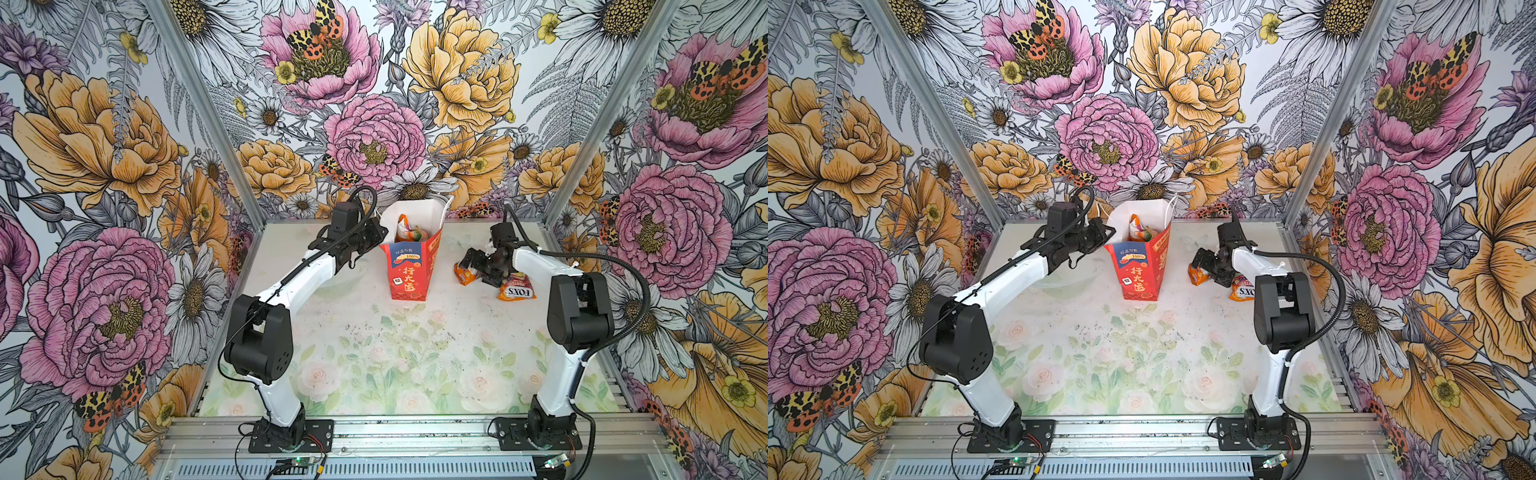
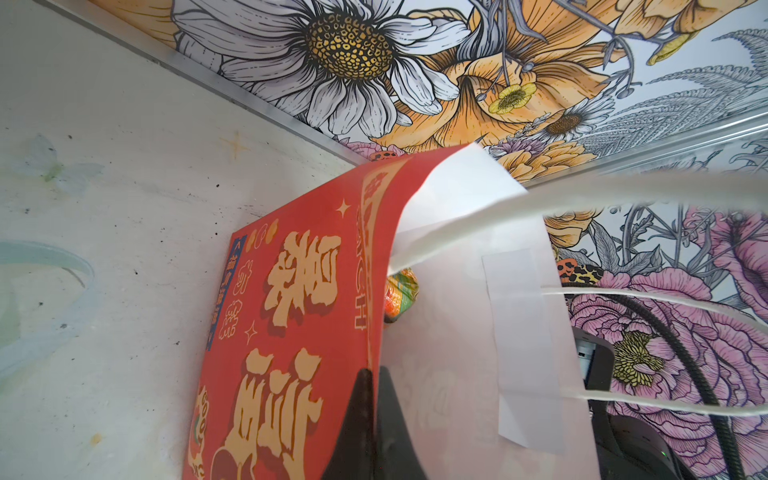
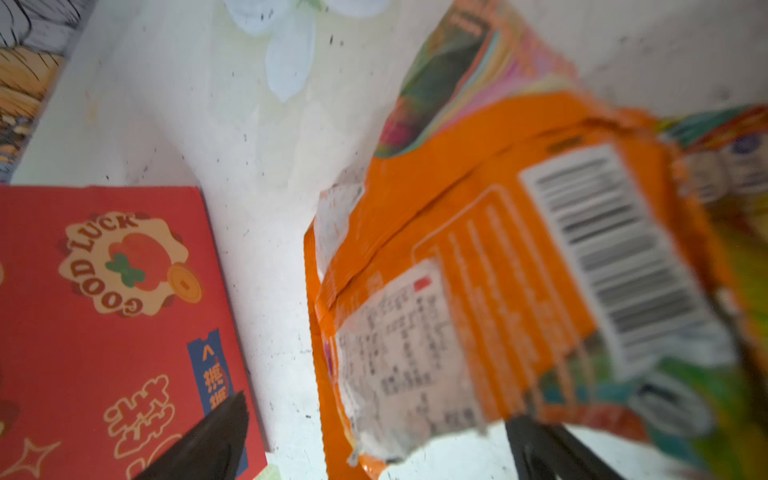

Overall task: Place the snacks into the paper bag
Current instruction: 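Move the right gripper down onto the remaining orange and FOX'S bags and grasp, then lift the orange snack bag high with the right gripper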

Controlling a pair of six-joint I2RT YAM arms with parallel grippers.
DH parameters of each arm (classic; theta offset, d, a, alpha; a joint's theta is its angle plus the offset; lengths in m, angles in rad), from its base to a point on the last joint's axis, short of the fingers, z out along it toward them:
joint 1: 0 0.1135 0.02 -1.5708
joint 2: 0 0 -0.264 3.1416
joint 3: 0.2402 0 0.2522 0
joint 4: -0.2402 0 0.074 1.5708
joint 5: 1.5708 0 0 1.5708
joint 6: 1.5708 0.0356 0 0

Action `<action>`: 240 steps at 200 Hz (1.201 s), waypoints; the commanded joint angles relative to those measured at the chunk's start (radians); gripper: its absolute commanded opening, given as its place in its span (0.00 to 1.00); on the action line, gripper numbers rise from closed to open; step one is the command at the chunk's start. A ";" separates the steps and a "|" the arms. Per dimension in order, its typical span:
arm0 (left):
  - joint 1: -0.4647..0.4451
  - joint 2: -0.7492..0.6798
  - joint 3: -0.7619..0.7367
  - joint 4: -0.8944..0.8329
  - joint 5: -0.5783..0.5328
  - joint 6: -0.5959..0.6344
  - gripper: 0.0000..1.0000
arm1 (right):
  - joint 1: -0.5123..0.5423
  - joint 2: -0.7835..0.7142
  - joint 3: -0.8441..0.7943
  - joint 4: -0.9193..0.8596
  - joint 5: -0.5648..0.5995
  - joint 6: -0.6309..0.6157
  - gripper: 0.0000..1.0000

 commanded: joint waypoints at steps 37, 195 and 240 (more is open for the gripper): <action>0.011 0.014 -0.020 0.018 0.013 -0.003 0.00 | -0.011 0.005 0.024 0.073 0.015 0.136 0.98; 0.016 0.024 -0.014 0.020 0.018 -0.003 0.00 | 0.015 0.144 0.080 0.109 0.097 0.241 0.98; 0.016 0.021 -0.012 0.017 0.015 -0.003 0.00 | 0.017 0.176 0.081 0.108 0.121 0.220 0.93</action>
